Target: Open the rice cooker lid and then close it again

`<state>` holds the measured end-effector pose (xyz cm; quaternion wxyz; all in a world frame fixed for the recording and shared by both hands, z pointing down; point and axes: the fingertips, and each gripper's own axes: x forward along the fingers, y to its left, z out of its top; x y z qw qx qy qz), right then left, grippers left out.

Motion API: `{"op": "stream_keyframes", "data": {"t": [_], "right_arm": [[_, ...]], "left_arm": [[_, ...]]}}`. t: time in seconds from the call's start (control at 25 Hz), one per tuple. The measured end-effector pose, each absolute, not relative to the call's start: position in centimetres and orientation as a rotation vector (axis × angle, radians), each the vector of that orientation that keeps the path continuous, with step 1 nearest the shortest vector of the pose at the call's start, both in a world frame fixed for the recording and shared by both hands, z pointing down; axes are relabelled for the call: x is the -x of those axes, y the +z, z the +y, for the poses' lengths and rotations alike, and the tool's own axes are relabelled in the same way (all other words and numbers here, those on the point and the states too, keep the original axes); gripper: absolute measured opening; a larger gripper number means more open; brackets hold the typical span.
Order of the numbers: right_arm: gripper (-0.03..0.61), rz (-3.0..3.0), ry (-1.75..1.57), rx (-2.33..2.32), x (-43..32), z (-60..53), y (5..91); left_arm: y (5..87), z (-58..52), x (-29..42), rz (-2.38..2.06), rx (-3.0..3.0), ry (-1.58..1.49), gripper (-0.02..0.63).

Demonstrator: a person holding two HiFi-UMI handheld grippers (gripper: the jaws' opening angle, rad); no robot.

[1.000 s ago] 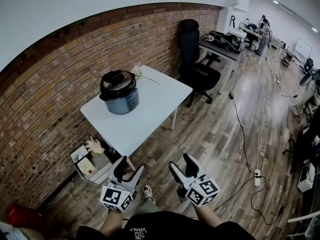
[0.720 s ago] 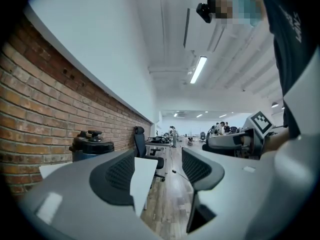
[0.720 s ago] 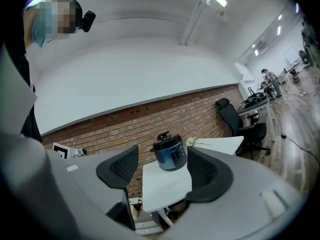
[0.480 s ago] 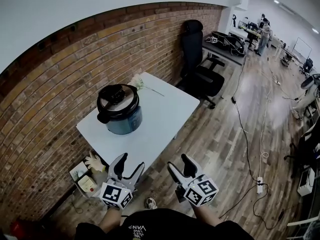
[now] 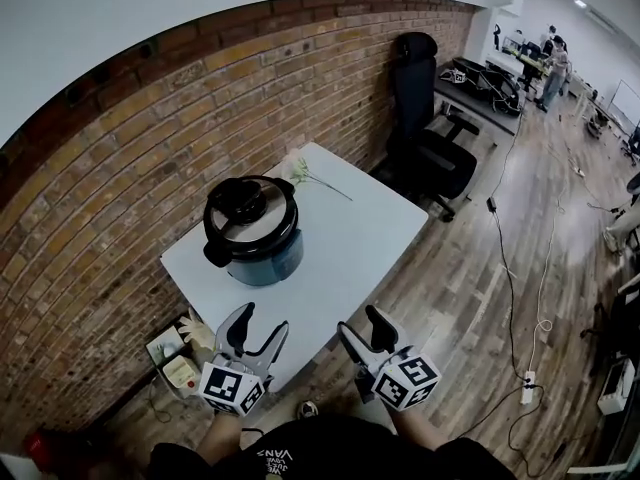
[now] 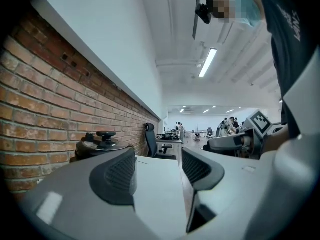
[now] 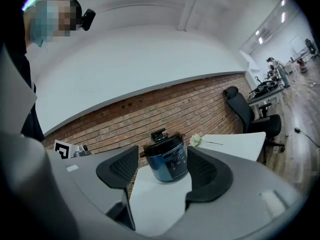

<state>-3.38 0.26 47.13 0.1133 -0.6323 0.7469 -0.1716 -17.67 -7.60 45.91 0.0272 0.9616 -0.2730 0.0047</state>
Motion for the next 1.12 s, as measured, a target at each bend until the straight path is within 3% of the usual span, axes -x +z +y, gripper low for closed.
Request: {"op": "stream_keyframes", "data": {"t": [0.64, 1.12], "right_arm": [[0.296, 2.659, -0.592, 1.375, -3.6, -10.8, 47.5], [0.296, 2.788, -0.633, 1.062, -4.8, -13.0, 47.1]], "left_arm": [[45.7, -13.6, 11.7, -1.396, -2.743, 0.016, 0.272], [43.3, -15.8, 11.4, -1.675, -2.689, 0.115, 0.272]]}}
